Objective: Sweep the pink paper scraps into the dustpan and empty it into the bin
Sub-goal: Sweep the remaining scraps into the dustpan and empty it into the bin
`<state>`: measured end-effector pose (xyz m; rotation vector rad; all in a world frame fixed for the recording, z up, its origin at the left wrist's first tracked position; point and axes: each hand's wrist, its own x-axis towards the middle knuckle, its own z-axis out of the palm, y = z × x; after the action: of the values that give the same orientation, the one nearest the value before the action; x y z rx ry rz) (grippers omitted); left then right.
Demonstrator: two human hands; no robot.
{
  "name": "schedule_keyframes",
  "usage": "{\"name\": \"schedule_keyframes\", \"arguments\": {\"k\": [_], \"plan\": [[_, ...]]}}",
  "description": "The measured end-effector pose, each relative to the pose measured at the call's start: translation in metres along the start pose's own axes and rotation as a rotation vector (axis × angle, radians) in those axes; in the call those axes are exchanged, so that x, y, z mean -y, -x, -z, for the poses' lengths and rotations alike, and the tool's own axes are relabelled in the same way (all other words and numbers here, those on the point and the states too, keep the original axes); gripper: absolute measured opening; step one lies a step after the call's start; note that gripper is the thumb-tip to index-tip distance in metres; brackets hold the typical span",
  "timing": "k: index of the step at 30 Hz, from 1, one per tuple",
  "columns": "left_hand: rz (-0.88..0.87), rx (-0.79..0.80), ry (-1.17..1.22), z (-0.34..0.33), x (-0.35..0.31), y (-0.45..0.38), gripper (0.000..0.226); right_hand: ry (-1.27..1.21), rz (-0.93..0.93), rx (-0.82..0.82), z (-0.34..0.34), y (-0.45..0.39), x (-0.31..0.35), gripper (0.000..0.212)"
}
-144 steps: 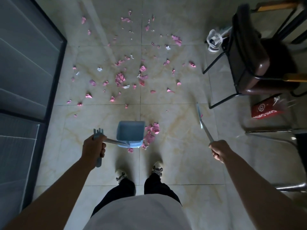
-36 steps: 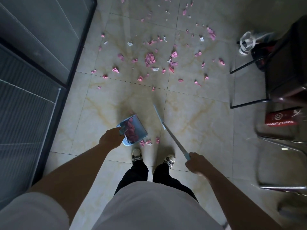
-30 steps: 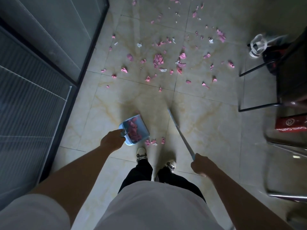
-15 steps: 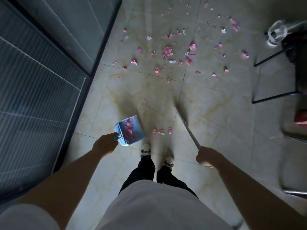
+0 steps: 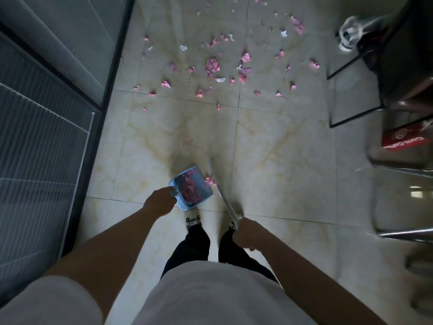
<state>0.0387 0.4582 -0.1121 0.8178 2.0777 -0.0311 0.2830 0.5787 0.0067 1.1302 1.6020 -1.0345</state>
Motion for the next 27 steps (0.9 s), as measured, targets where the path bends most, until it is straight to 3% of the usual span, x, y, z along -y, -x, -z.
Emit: {"name": "schedule_keyframes", "arguments": {"k": [9,16,23,27], "plan": [[0.014,-0.018,0.079,0.010,0.005,-0.005,0.036,-0.193,0.011,-0.092,0.027,0.017,-0.003,0.008],[0.028,-0.080,0.190,0.024,0.025,0.004,0.031,-0.116,0.011,-0.193,0.054,0.022,0.012,0.012],[0.095,-0.148,0.217,0.044,0.042,0.005,0.032,-0.265,-0.027,-0.278,0.084,-0.012,0.040,0.006],[0.155,-0.199,0.264,0.055,0.042,-0.001,0.030,-0.244,-0.020,-0.281,0.108,-0.041,0.060,0.020]]}}
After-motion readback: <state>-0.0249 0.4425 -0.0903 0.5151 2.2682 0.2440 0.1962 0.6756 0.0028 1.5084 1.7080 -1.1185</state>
